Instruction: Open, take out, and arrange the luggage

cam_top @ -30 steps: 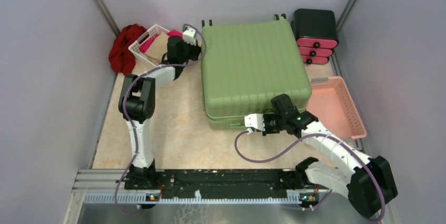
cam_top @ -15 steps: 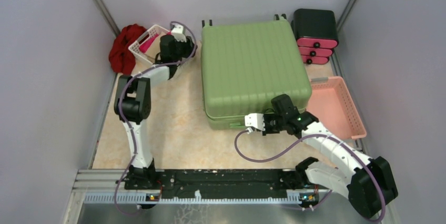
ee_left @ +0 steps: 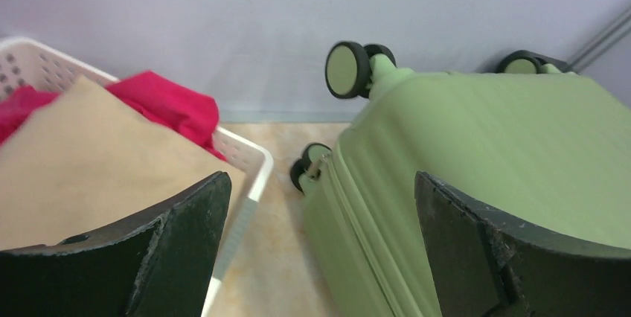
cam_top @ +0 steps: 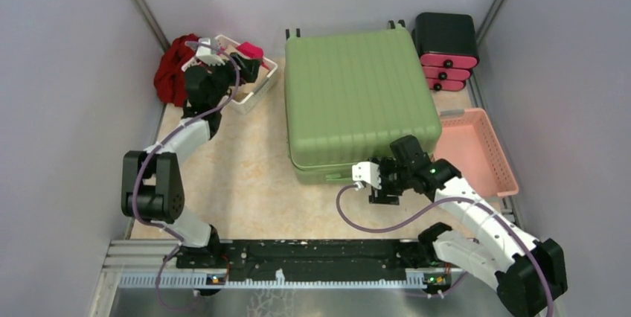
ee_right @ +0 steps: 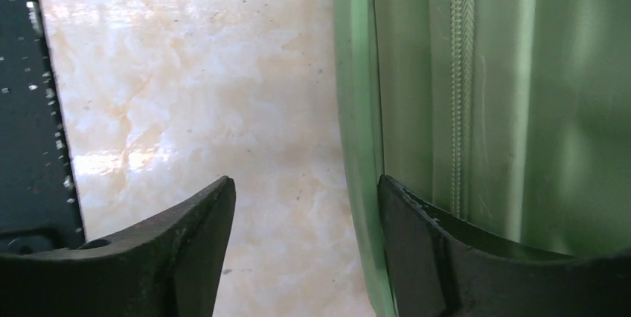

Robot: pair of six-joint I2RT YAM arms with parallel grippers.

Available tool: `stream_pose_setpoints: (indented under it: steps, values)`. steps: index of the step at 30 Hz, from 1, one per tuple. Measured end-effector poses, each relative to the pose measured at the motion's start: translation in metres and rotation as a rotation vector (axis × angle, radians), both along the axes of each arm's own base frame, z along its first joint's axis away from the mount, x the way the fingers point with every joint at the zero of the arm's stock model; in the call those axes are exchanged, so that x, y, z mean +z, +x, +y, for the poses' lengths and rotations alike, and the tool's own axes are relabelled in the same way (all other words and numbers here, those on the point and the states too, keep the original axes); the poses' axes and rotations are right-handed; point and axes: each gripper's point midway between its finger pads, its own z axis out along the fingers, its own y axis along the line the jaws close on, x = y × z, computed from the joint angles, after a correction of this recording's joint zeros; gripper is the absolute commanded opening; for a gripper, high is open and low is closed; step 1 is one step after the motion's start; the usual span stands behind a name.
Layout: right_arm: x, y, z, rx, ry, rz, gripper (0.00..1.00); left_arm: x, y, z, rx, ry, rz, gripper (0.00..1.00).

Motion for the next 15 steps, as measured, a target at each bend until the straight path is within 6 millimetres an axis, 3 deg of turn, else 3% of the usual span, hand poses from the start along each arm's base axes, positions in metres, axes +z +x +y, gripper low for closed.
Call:
stream_pose_setpoints:
  steps: [8, 15]
  values:
    - [0.049, -0.018, -0.006, 0.065, -0.007, -0.001, 0.72, 0.001, -0.028, 0.000, -0.079, -0.184, 0.075, 0.99]
    - [0.094, -0.043, -0.004, 0.146, 0.050, 0.015, 0.72, 0.022, -0.026, -0.019, -0.217, -0.306, 0.103, 0.96]
